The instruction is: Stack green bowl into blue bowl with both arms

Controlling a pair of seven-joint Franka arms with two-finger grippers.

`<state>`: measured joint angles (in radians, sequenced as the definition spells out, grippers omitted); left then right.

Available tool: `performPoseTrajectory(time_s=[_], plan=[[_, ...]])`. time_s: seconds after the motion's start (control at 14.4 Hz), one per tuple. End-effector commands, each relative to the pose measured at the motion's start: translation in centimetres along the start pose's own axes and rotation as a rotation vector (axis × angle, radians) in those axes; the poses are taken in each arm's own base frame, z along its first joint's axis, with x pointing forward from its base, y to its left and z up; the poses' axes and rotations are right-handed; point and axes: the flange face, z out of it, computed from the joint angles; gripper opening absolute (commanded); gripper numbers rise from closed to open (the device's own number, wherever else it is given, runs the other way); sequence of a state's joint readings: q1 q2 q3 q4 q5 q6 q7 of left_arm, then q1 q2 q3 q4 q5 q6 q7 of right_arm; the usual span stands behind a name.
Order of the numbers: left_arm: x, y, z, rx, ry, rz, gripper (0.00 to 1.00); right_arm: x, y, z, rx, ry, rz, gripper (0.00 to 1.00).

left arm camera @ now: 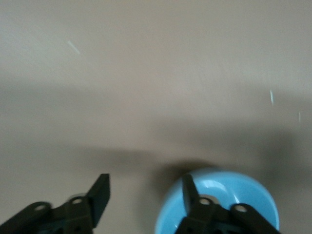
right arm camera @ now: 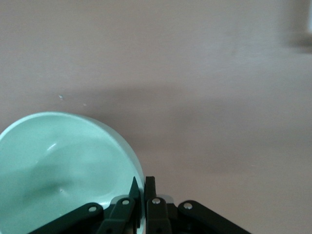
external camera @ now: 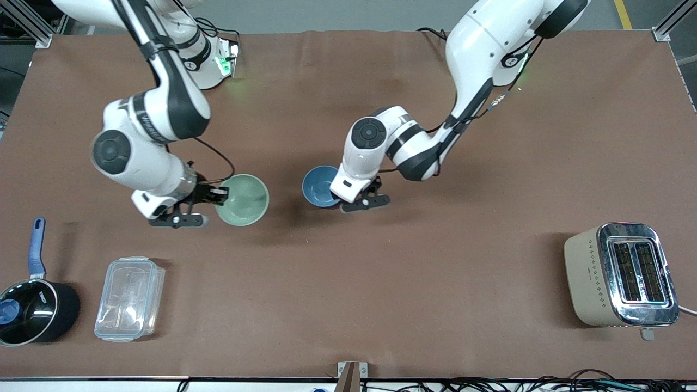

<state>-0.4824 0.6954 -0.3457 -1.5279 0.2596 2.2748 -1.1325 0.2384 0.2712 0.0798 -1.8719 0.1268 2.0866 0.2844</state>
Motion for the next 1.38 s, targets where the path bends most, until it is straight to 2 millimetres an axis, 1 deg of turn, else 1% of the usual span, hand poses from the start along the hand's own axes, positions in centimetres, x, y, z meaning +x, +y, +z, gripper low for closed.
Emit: performPoseTrajectory(time_s=[0.0, 0.07, 0.14, 0.21, 0.28, 0.35, 0.42, 0.48, 0.55, 0.62, 0.69, 0.83, 0.9, 0.97, 1.04, 1.18, 1.25, 1.32], plan=[[6.3, -5.1, -10.2, 0.089, 0.111, -0.059, 1.00, -1.0, -4.3, 2.8, 0.002, 0.010, 0.026, 0.00], [8.8, -7.7, -12.5, 0.132, 0.110, -0.038, 1.00, -1.4, -5.8, 3.7, 0.003, 0.016, 0.037, 0.00], [10.5, -9.9, -14.5, 0.181, 0.089, 0.034, 1.00, -2.0, -7.6, 4.6, 0.006, 0.024, 0.042, 0.00], [11.8, -11.9, -16.4, 0.224, 0.065, 0.126, 1.00, -2.9, -9.8, 5.7, 0.010, 0.034, 0.044, 0.00], [13.0, -13.6, -18.8, 0.229, 0.067, 0.159, 1.00, -3.4, -11.2, 6.8, 0.009, 0.035, 0.054, 0.00], [14.8, -16.0, -21.3, 0.223, 0.079, 0.152, 1.00, -3.9, -12.2, 7.6, 0.008, 0.034, 0.051, 0.00], [15.9, -18.4, -23.3, 0.229, 0.085, 0.127, 1.00, -4.7, -12.5, 8.5, 0.000, 0.023, 0.059, 0.00], [16.2, -20.0, -25.1, 0.240, 0.083, 0.130, 1.00, -5.5, -13.1, 9.3, -0.002, 0.022, 0.052, 0.00], [16.4, -21.6, -27.0, 0.244, 0.074, 0.168, 1.00, -6.5, -13.0, 10.6, -0.013, 0.010, 0.046, 0.00], [16.2, -22.8, -28.6, 0.235, 0.059, 0.198, 1.00, -7.1, -13.0, 11.4, -0.015, 0.010, 0.042, 0.00], [16.1, -23.9, -30.2, 0.222, 0.049, 0.199, 1.00, -7.8, -13.8, 11.9, -0.011, 0.019, 0.045, 0.00], [16.0, -26.2, -32.8, 0.188, 0.037, 0.173, 1.00, -8.6, -15.2, 11.9, 0.000, 0.036, 0.051, 0.00], [15.6, -26.9, -34.1, 0.175, 0.038, 0.186, 1.00, -8.6, -15.3, 12.0, 0.002, 0.040, 0.051, 0.00], [15.0, -27.7, -34.9, 0.171, 0.035, 0.209, 1.00, -8.7, -15.4, 12.0, 0.002, 0.038, 0.051, 0.00], [14.7, -29.1, -35.1, 0.182, 0.029, 0.205, 1.00, -8.8, -15.4, 12.1, 0.001, 0.037, 0.050, 0.00], [13.8, -31.3, -36.1, 0.151, 0.008, 0.182, 1.00, -9.6, -16.1, 12.5, -0.003, 0.031, 0.035, 0.00], [13.7, -32.6, -36.6, 0.144, -0.012, 0.174, 1.00, -9.7, -15.8, 12.9, -0.005, 0.033, 0.035, 0.00], [13.6, -33.4, -37.0, 0.130, -0.030, 0.172, 1.00, -9.8, -15.6, 13.3, -0.001, 0.043, 0.034, 0.00]])
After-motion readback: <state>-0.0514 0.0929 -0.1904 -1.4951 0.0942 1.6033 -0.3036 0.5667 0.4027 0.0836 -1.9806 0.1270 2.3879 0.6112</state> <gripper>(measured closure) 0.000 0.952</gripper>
